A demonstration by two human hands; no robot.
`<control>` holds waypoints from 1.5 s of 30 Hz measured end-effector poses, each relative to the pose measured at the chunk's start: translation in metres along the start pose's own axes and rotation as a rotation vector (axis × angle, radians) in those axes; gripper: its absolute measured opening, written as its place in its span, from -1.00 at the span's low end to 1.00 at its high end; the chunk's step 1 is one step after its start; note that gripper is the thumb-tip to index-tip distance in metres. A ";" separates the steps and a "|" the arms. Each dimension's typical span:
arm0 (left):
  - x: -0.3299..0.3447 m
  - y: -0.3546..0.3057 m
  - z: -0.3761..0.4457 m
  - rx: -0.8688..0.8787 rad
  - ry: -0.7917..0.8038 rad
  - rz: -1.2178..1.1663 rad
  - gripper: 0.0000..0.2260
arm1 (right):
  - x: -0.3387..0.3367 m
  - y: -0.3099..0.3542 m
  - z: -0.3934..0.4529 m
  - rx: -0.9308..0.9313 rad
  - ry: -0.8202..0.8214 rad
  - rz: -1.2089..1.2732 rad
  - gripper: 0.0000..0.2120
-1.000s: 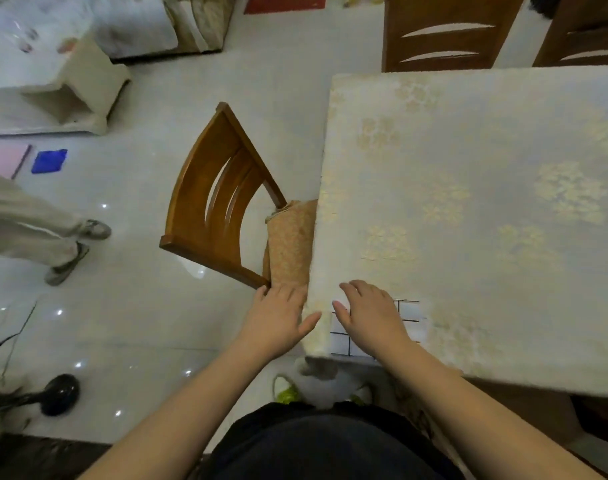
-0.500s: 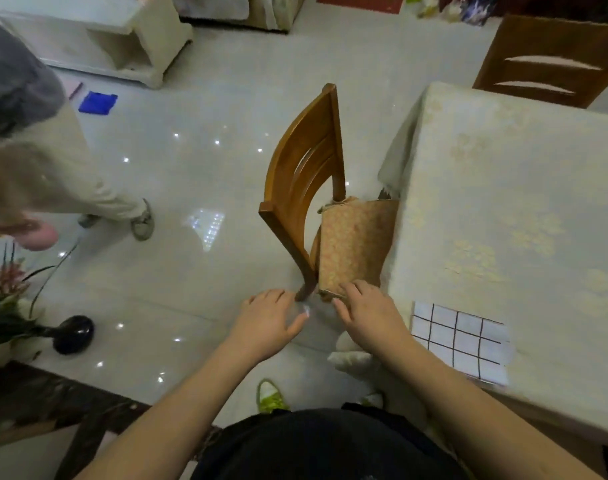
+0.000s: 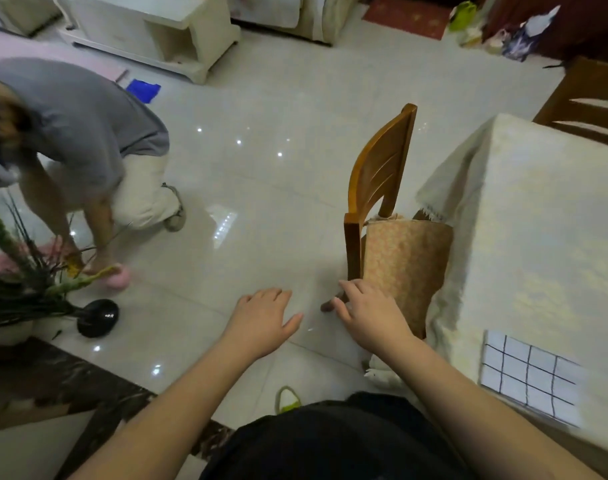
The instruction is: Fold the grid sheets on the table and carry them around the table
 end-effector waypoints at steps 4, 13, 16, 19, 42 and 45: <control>0.000 0.008 0.008 0.008 0.008 -0.019 -0.26 | -0.005 0.005 0.007 -0.003 -0.004 -0.025 -0.51; -0.019 0.012 0.076 0.084 0.045 0.026 -0.43 | -0.018 -0.013 0.050 0.044 0.009 0.023 -0.51; -0.034 0.014 0.104 0.096 0.056 0.044 -0.43 | -0.030 -0.015 0.068 0.046 0.013 0.054 -0.52; -0.049 0.018 0.128 0.120 0.066 0.074 -0.42 | -0.048 -0.015 0.089 0.044 -0.003 0.084 -0.51; -0.192 0.156 0.277 0.526 0.090 0.096 -0.20 | -0.148 0.066 0.251 0.362 -0.172 0.111 -0.52; -0.212 0.169 0.301 0.594 0.103 0.135 -0.20 | -0.156 0.071 0.263 0.429 -0.178 0.130 -0.46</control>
Point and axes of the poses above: each hand's wrist, its own z-axis towards the middle knuckle, its own x-axis out of the palm, y = z × x, the point moved 10 cm from there along z, towards the middle knuckle, and after that the axes turned 15 degrees about x, right-handed, at the moved point
